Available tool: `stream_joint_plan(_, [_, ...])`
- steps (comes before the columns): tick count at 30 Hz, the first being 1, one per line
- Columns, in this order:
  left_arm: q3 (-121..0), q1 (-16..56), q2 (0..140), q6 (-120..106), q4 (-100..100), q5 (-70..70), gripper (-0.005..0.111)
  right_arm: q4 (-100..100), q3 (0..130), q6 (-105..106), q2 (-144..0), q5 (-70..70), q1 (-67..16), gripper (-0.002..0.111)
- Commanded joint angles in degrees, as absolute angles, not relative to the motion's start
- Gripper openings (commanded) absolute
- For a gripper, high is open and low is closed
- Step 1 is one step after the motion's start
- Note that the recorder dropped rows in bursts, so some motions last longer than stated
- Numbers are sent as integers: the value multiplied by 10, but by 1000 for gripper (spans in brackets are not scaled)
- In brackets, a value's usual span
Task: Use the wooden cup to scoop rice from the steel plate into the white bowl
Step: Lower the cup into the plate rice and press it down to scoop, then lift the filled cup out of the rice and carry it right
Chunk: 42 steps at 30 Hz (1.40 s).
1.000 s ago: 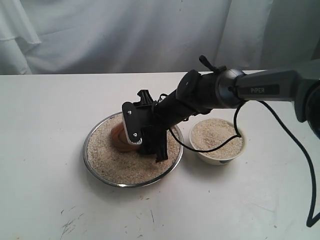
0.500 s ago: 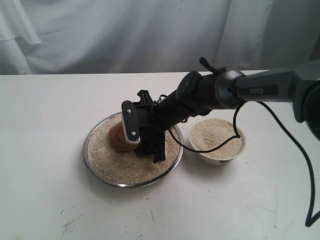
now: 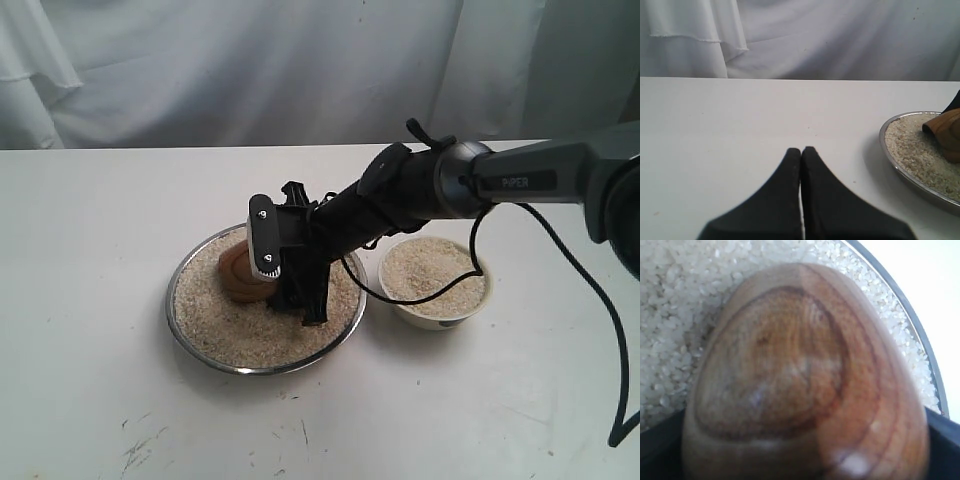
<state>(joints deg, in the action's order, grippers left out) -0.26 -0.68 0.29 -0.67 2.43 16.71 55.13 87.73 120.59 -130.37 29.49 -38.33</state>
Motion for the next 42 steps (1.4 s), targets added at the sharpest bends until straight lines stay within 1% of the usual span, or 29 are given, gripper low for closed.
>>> stream_joint_plan(1, [0,-6,0,-5,25,163,0,565,880,1210,-1301,309,-380,0])
stream_joint_plan(6, [0,-6,0,-5,25,163,0,582,881,1210,-1301,319,-373,0])
stream_joint_plan(12, [0,-6,0,-5,25,163,0,623,903,1210,-1301,373,-353,0])
stream_joint_plan(23, [0,-6,0,-5,25,163,0,636,906,1210,-1302,399,-344,0])
stream_joint_plan(32, [0,-6,0,-5,25,163,0,690,906,1210,-1295,499,-310,0])
stream_joint_plan(38, [0,-6,0,-5,25,163,0,711,906,1210,-1272,527,-293,0])
stream_joint_plan(42, [0,-6,0,-5,25,163,0,725,906,1210,-1256,586,-272,0])
